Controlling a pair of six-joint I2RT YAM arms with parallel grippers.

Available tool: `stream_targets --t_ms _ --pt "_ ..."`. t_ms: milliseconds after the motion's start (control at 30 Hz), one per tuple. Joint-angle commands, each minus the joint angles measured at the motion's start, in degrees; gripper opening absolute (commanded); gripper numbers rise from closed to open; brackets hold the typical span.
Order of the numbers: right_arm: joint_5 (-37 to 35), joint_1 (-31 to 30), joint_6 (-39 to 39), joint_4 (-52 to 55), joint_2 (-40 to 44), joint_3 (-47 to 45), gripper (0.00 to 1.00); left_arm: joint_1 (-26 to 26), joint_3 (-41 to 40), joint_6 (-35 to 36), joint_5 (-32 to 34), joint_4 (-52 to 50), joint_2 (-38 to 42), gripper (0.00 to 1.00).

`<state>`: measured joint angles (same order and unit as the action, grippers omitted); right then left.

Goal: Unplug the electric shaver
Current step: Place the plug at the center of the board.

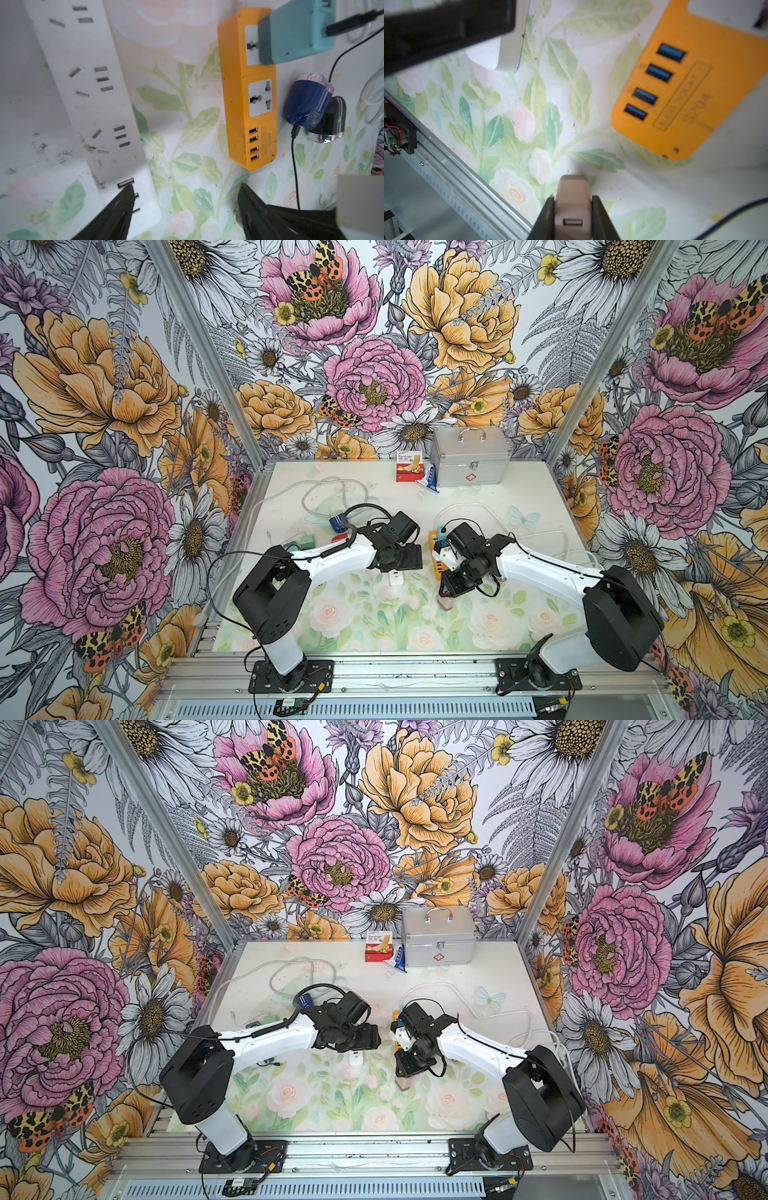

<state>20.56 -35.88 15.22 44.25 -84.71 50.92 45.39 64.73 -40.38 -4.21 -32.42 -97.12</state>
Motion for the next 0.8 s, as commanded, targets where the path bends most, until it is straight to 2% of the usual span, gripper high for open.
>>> stream_targets --t_ms 0,133,300,467,633,767 --pt "-4.3 -0.6 1.0 0.1 -1.6 1.4 0.36 -0.7 2.2 3.0 0.9 -1.8 1.7 0.79" --pt "-6.7 -1.0 3.5 0.1 -1.7 2.3 0.47 -1.0 3.5 4.3 1.1 -2.8 1.3 0.79" --pt "-8.1 -1.2 5.8 0.2 -1.5 3.7 0.54 -1.4 4.8 5.8 0.8 -3.4 1.0 0.79" --pt "-12.0 -1.2 8.0 0.2 2.3 5.2 0.63 -1.4 6.0 8.3 0.9 -4.0 1.0 0.79" --pt "-19.3 0.6 15.8 0.5 7.4 6.2 0.65 -1.4 7.0 11.1 0.9 -4.0 1.3 0.79" --pt "-24.0 5.1 24.7 2.2 8.8 5.2 0.63 -1.4 8.1 13.3 1.0 -3.9 1.4 0.79"
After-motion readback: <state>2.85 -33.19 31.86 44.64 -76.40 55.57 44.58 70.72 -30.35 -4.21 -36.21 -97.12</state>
